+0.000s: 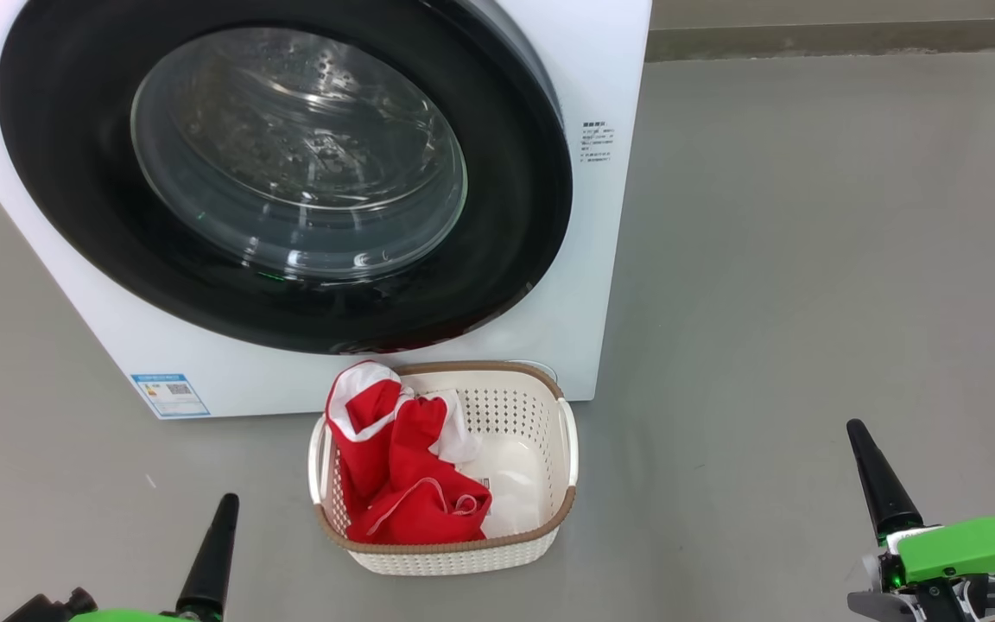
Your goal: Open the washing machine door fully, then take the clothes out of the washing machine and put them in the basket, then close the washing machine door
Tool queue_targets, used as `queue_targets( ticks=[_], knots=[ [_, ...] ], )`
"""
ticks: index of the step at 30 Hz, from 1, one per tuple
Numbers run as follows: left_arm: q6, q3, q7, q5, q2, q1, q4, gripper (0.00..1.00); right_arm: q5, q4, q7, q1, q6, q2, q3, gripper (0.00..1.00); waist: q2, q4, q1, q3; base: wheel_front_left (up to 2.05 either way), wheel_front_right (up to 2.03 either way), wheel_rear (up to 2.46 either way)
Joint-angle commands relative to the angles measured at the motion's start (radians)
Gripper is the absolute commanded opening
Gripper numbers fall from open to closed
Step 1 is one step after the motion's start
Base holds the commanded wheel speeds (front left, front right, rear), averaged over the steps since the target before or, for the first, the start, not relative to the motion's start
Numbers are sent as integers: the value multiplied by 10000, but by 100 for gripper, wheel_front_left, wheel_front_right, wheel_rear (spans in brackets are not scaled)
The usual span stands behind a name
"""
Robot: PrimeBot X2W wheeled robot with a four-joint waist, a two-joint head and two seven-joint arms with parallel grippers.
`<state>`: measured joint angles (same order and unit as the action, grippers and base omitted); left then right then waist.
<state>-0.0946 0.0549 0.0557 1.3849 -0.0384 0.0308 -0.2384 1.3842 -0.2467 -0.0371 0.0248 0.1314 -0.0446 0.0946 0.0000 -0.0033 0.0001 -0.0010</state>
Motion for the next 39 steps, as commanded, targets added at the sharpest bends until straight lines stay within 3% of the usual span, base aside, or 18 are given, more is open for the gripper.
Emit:
queue_targets(
  ticks=[1, 18, 39],
  knots=[
    [-148, 342, 71, 247, -105, 502, 172, 0, 311, 218, -63, 566, -6, -179, -115, 0, 0, 2, 0, 2, 0, 0, 0],
    [-360, 600, 584, 2227, -118, 774, -71, 0, 2409, 30, -602, 813, -7, -202, -7, 0, 0, 33, -1, 41, 0, 0, 0],
    [-361, 600, 584, 2228, -118, 774, -70, 0, 2369, 27, -641, 817, -7, -168, 42, 0, 0, 33, -1, 41, 0, 0, 0]
  ],
)
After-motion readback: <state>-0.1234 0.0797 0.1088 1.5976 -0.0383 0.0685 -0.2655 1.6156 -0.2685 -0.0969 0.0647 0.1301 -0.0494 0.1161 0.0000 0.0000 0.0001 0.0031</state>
